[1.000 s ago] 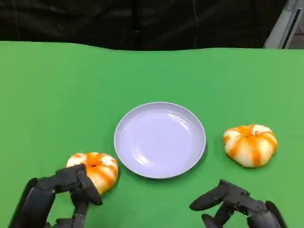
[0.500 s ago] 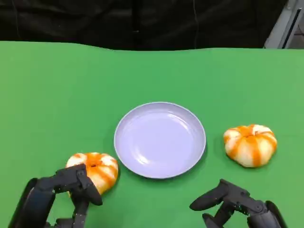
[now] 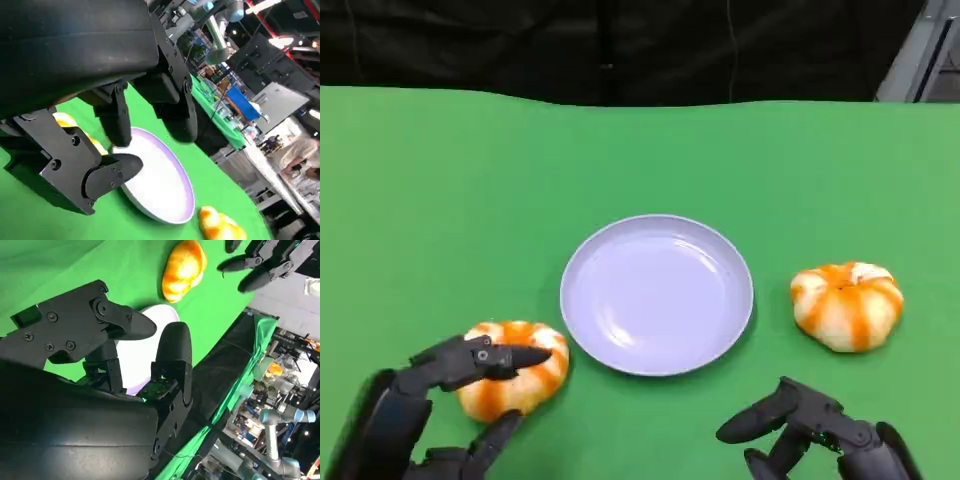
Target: Grasp the bread from the table and place it into the plate.
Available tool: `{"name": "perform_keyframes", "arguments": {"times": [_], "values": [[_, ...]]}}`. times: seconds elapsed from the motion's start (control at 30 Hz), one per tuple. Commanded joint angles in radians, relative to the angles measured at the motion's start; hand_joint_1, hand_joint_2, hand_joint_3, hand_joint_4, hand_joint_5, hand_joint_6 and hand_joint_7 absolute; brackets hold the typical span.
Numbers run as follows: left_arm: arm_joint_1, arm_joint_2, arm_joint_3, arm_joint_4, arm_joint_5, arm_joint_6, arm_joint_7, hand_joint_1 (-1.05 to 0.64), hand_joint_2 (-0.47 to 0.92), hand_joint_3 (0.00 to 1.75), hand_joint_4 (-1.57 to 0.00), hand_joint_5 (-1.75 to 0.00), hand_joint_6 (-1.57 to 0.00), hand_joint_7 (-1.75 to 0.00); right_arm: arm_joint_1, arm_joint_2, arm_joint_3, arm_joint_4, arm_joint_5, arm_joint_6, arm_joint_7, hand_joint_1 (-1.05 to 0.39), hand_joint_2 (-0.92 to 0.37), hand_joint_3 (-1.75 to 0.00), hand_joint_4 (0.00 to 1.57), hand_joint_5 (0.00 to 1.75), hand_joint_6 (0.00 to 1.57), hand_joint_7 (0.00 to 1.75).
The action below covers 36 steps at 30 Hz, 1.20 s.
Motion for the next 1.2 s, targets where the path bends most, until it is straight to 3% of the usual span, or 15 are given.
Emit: {"name": "perform_keyframes", "arguments": {"times": [0.03, 0.1, 0.13, 0.17, 0.27, 0.5, 0.63, 1.2], "values": [[-0.004, 0.038, 0.015, -0.003, 0.043, 0.023, 0.023, -0.24, 0.86, 0.16, -0.28, -0.75, -0.61, -0.05, -0.003, -0.001, -0.004, -0.013, -0.001, 0.004, -0.01, -0.15, -0.64, -0.83, 0.72, 1.48, 0.64, 1.02], [-0.016, 0.053, 0.012, 0.001, 0.071, 0.055, 0.019, -0.25, 0.87, 0.13, -0.28, -0.75, -0.61, -0.04, -0.008, 0.0, -0.003, -0.007, 0.0, 0.003, -0.012, -0.15, -0.64, -0.83, 0.72, 1.48, 0.64, 1.02], [-0.024, 0.064, 0.011, 0.004, 0.091, 0.079, 0.015, -0.34, 0.87, 0.09, -0.21, -0.71, -0.45, -0.02, -0.012, 0.002, -0.002, -0.002, 0.001, 0.002, -0.013, -0.15, -0.64, -0.83, 0.72, 1.47, 0.64, 1.02], [-0.03, 0.071, 0.009, 0.005, 0.105, 0.097, 0.013, -0.37, 0.88, 0.07, -0.18, -0.7, -0.4, -0.01, -0.014, 0.003, -0.002, 0.001, 0.001, 0.002, -0.014, -0.15, -0.64, -0.83, 0.72, 1.47, 0.64, 1.02], [-0.054, 0.095, 0.0, 0.009, 0.168, 0.139, 0.03, -0.43, 0.89, 0.03, -0.15, -0.64, -0.35, 0.0, -0.022, 0.006, -0.002, 0.007, 0.002, 0.004, -0.016, -0.15, -0.63, -0.84, 0.72, 1.47, 0.64, 1.02], [-0.082, 0.13, -0.035, 0.007, 0.282, 0.184, 0.091, -0.45, 0.91, 0.01, -0.17, -0.57, -0.35, -0.01, -0.03, 0.008, -0.003, 0.012, 0.005, 0.015, -0.013, -0.16, -0.65, -0.8, 0.71, 1.47, 0.63, 1.02], [-0.111, 0.136, -0.083, -0.028, 0.418, 0.28, 0.122, -0.48, 0.88, 0.0, -0.18, -0.56, -0.34, 0.0, -0.031, -0.007, -0.018, 0.029, 0.018, -0.01, -0.019, -0.16, -0.66, -0.78, 0.71, 1.47, 0.63, 1.02], [-0.11, 0.221, -0.16, -0.044, 0.531, 0.421, 0.172, -0.54, 0.86, 0.0, -0.2, -0.45, -0.31, 0.0, 0.001, -0.007, -0.002, -0.01, 0.01, -0.003, -0.018, -0.14, -0.66, -0.79, 0.71, 1.48, 0.63, 1.03]]}}
